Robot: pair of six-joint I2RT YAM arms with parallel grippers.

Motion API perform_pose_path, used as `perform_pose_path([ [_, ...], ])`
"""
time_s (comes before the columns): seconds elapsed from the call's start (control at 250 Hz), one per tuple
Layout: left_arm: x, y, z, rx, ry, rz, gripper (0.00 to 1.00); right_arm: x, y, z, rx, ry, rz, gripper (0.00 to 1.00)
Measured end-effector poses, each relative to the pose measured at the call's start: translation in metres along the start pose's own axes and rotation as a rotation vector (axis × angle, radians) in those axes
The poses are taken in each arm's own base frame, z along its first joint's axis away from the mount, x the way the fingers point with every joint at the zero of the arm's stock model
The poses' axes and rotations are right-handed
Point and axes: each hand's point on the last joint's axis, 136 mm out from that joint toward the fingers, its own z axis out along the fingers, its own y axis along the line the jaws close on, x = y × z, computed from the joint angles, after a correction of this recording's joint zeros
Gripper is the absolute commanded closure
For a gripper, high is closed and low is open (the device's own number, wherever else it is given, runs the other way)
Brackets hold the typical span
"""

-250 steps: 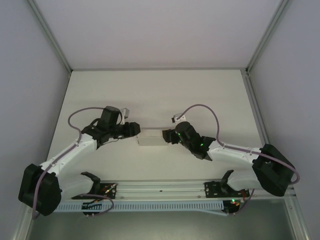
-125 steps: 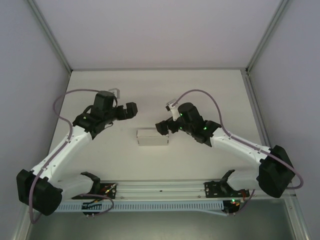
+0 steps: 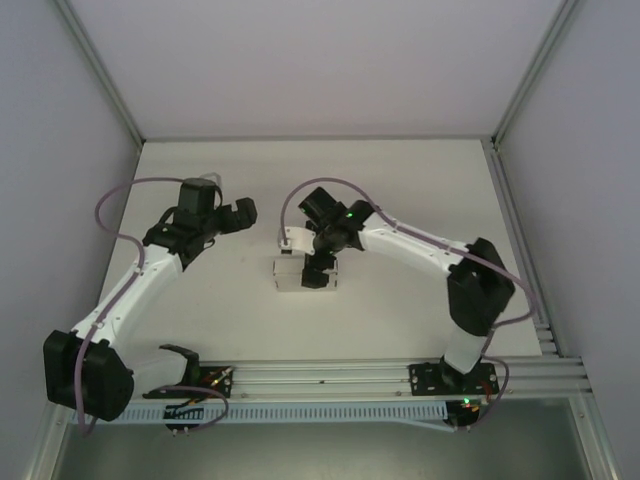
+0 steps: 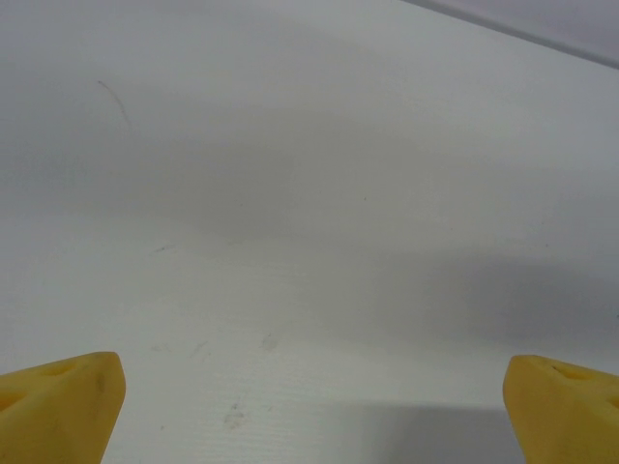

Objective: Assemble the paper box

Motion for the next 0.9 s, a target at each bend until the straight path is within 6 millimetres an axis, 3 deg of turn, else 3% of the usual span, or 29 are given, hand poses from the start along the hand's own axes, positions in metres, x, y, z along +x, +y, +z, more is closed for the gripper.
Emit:
perform_pose_path([
  [0.212, 0.001, 0.006, 0.001, -0.012, -0.001, 0.007, 0.0, 0.017, 0.005, 0.041, -0.06, 0.167, -0.075, 0.0],
  [0.331, 0.006, 0.011, 0.0, -0.019, 0.002, 0.008, 0.0, 0.022, 0.006, 0.049, -0.076, 0.198, -0.095, 0.09],
  [0.631, 0.01, 0.016, -0.001, -0.025, 0.002, 0.005, 0.0, 0.023, 0.012, 0.055, -0.09, 0.217, -0.12, 0.48],
  [0.898, 0.006, 0.014, -0.009, -0.013, -0.023, 0.007, 0.0, 0.021, 0.01, 0.053, -0.071, 0.217, -0.111, 0.58],
])
